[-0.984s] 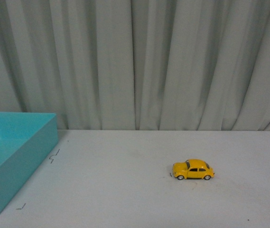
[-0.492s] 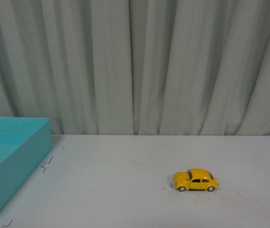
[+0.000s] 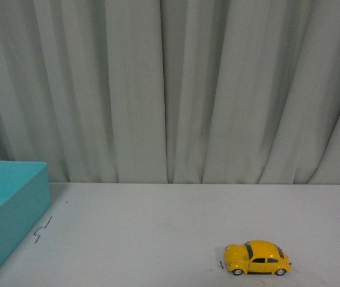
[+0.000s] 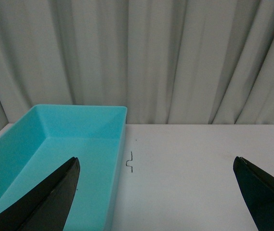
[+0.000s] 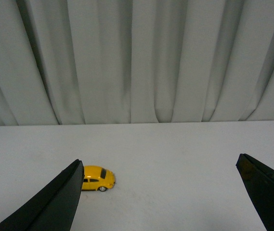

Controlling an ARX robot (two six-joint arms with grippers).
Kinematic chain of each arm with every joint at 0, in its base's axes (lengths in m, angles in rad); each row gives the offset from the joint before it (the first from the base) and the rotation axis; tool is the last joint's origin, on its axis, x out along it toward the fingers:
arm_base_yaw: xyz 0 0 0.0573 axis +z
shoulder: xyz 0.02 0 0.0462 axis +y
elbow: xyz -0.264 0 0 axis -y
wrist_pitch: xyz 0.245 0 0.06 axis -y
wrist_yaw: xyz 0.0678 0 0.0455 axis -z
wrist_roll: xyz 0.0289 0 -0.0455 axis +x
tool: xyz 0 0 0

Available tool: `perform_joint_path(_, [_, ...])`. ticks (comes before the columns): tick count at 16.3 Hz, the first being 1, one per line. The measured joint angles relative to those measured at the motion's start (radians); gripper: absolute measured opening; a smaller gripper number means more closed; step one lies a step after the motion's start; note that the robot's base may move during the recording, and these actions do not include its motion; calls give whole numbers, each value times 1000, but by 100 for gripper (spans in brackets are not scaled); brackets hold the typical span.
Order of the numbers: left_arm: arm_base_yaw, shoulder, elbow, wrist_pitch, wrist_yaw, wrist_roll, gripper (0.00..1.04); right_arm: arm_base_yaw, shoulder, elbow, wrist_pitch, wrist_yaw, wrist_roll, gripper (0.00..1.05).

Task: Wind up and store yellow beetle toy

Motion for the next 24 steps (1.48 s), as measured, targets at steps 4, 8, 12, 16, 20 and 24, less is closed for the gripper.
perform_joint_path(4, [0,0,0,-3,0,0,98,0,0,0,-2,0,0,98])
perform_joint_path(8, [0,0,0,0,0,0,98,0,0,0,0,0,0,98])
perform_joint_path(12, [0,0,0,0,0,0,98,0,0,0,0,0,0,98])
perform_joint_path(16, [0,0,0,0,0,0,98,0,0,0,0,0,0,98])
perform_joint_path(20, [0,0,0,0,0,0,98,-450,644,98,389,-430,164,98])
perform_joint_path(24, [0,0,0,0,0,0,98,-375,1310,349,862,-385,135,98])
